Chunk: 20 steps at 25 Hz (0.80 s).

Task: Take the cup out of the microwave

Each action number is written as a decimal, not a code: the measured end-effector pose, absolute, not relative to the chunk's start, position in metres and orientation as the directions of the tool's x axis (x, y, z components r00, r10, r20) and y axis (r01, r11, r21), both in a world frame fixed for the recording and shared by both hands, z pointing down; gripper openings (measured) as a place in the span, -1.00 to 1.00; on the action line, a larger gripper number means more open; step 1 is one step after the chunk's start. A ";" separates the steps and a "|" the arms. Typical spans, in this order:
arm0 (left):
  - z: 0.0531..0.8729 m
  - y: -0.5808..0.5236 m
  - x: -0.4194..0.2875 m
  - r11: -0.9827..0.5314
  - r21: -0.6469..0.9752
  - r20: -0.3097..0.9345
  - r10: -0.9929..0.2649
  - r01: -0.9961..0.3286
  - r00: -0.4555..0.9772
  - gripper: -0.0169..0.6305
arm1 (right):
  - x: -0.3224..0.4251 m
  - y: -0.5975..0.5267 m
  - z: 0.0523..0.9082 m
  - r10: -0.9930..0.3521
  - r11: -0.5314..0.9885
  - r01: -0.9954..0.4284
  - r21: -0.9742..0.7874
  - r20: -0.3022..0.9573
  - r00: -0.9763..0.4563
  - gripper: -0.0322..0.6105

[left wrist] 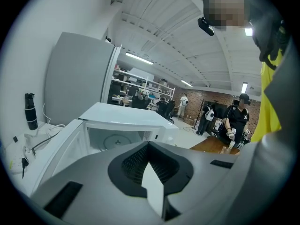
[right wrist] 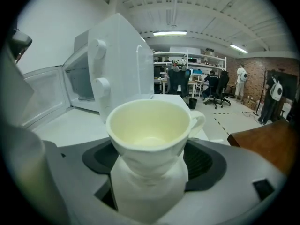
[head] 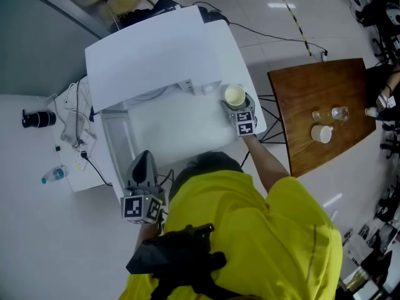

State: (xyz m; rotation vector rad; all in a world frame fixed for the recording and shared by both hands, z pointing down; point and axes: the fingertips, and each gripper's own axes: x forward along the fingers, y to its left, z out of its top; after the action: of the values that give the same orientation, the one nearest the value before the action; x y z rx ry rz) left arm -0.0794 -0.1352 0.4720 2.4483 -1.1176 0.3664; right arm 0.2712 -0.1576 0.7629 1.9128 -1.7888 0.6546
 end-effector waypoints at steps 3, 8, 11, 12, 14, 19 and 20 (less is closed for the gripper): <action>0.472 -0.141 -0.085 -0.574 0.262 0.389 -0.673 -0.776 0.629 -0.95 | 0.274 -0.153 0.765 -0.767 -0.083 -0.996 -0.014 0.639 0.055 0.61; 0.469 -0.148 -0.104 -0.526 0.269 0.380 -0.711 -0.807 0.591 -0.95 | 0.228 -0.090 0.750 -0.716 -0.048 -0.990 -0.129 0.696 -0.056 0.64; 0.467 -0.154 -0.112 -0.511 0.270 0.376 -0.724 -0.816 0.578 -0.95 | 0.180 -0.078 0.684 -0.775 0.057 -0.982 -0.183 0.612 -0.159 0.45; 0.464 -0.157 -0.115 -0.505 0.267 0.371 -0.732 -0.821 0.571 -0.95 | 0.166 -0.083 0.654 -0.804 0.094 -0.979 -0.181 0.566 -0.181 0.21; 0.456 -0.162 -0.122 -0.495 0.261 0.353 -0.750 -0.829 0.559 -0.95 | 0.144 -0.103 0.585 -0.864 0.155 -0.975 -0.157 0.456 -0.211 -0.21; 0.408 -0.171 -0.138 -0.482 0.243 0.268 -0.801 -0.842 0.536 -0.95 | 0.101 -0.143 0.410 -0.944 0.280 -0.956 -0.091 0.156 -0.292 -0.89; 0.395 -0.169 -0.142 -0.485 0.237 0.246 -0.808 -0.842 0.535 -0.95 | 0.095 -0.143 0.382 -0.946 0.295 -0.952 -0.078 0.117 -0.302 -0.89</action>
State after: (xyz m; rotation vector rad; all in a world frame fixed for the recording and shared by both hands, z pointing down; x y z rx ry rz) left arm -0.1422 -0.1694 0.3947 2.4498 -1.3651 0.1438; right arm 0.0950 -0.1425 0.3823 1.8260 -2.4880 0.2052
